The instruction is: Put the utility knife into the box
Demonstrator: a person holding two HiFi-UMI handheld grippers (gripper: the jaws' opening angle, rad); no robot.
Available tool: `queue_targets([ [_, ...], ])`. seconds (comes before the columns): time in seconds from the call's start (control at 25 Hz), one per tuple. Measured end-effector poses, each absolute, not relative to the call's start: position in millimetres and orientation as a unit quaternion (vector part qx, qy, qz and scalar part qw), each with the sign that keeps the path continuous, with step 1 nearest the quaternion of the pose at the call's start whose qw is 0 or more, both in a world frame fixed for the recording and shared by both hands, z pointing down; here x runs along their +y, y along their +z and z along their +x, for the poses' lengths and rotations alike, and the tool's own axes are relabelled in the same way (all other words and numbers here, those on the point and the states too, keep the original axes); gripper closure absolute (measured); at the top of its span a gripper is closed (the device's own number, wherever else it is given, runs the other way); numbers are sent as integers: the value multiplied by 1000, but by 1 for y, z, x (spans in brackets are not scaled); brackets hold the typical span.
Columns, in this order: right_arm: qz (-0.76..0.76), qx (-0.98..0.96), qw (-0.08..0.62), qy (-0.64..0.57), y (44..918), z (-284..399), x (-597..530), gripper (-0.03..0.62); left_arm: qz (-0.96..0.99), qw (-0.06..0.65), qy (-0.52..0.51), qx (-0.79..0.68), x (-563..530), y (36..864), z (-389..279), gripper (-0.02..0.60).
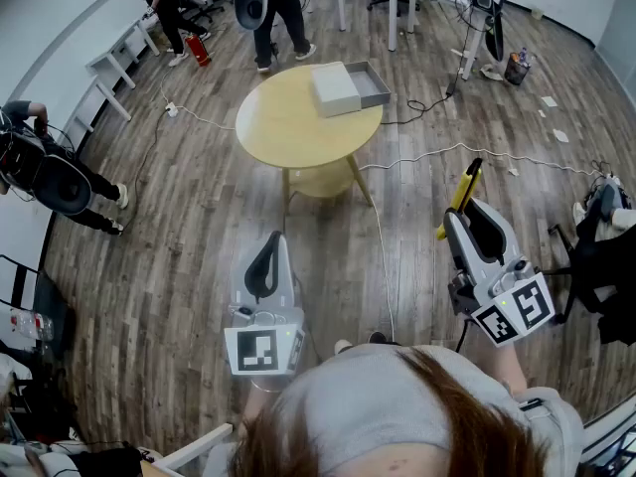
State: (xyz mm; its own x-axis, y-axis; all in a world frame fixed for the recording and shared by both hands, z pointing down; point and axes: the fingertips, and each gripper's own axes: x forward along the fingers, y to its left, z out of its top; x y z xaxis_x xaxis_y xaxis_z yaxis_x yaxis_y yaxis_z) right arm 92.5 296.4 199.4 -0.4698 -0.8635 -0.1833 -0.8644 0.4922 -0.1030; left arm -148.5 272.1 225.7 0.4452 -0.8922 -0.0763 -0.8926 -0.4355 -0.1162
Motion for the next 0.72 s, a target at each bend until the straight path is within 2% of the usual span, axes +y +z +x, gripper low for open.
queue_targets([
  [0.72, -499, 859, 113, -3, 195, 105, 305, 474, -851, 54, 1, 523, 283, 232, -133, 588],
])
